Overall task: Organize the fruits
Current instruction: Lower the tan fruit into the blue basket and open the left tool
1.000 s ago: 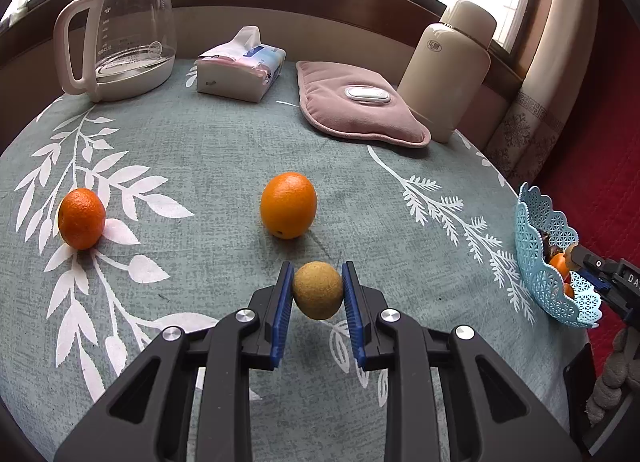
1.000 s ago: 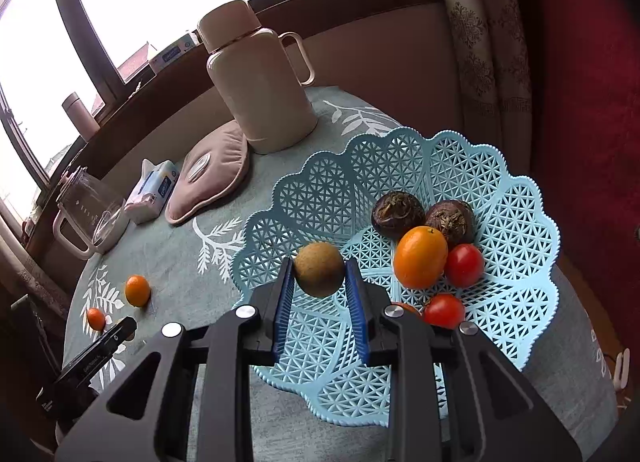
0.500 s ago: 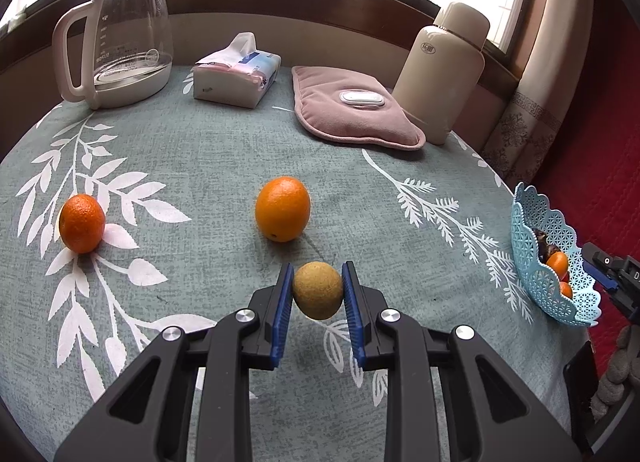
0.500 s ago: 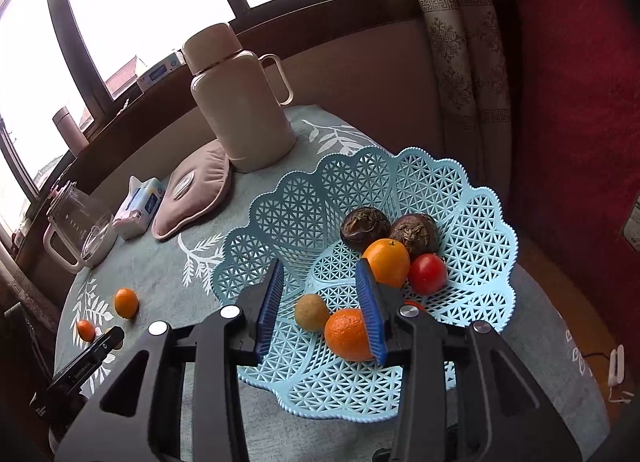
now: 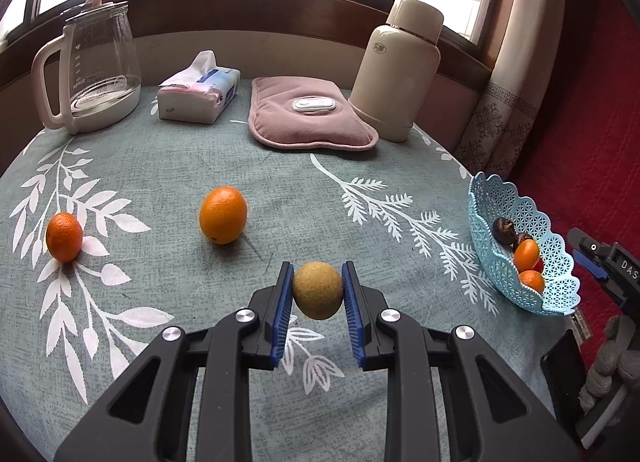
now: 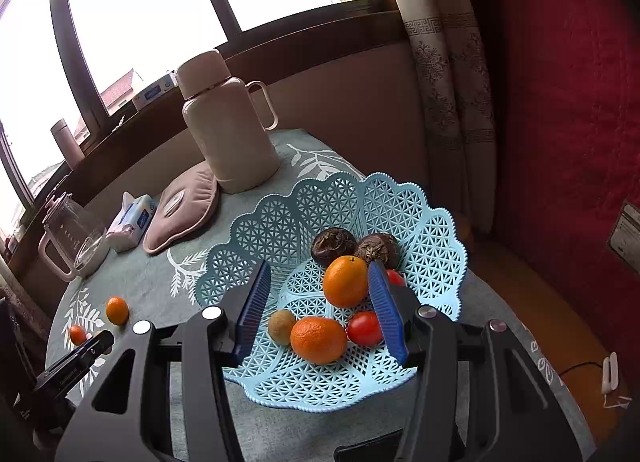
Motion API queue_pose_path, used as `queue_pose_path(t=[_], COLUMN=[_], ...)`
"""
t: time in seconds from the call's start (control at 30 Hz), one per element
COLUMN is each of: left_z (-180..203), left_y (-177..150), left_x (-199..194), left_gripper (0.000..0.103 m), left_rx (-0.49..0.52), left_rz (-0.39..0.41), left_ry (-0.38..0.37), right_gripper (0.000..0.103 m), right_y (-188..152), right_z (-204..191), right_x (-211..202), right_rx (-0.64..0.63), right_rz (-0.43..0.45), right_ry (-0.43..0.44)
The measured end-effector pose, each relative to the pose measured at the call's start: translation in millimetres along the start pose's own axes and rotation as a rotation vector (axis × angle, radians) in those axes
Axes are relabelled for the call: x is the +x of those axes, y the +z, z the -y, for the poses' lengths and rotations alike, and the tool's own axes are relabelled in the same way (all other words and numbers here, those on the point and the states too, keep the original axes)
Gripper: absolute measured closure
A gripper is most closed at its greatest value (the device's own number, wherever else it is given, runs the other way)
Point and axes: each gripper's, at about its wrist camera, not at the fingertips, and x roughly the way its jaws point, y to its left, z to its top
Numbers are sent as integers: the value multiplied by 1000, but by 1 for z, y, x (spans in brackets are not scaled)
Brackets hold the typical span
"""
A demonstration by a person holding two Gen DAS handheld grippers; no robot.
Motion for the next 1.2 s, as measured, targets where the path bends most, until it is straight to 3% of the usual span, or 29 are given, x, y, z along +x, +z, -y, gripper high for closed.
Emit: queue_pose_path(t=[0.77, 1.2], left_z=[135, 162], left_y=[7, 1], left_x=[8, 22], left_gripper=[78, 77], left_rx=[186, 205], left_rz=[-26, -50], left_ry=[-215, -293], right_gripper=[50, 50], right_y=[11, 14], right_z=[25, 29], right_x=[-10, -12], right_rx=[57, 75], right_rz=[35, 37], right_ry=[24, 28])
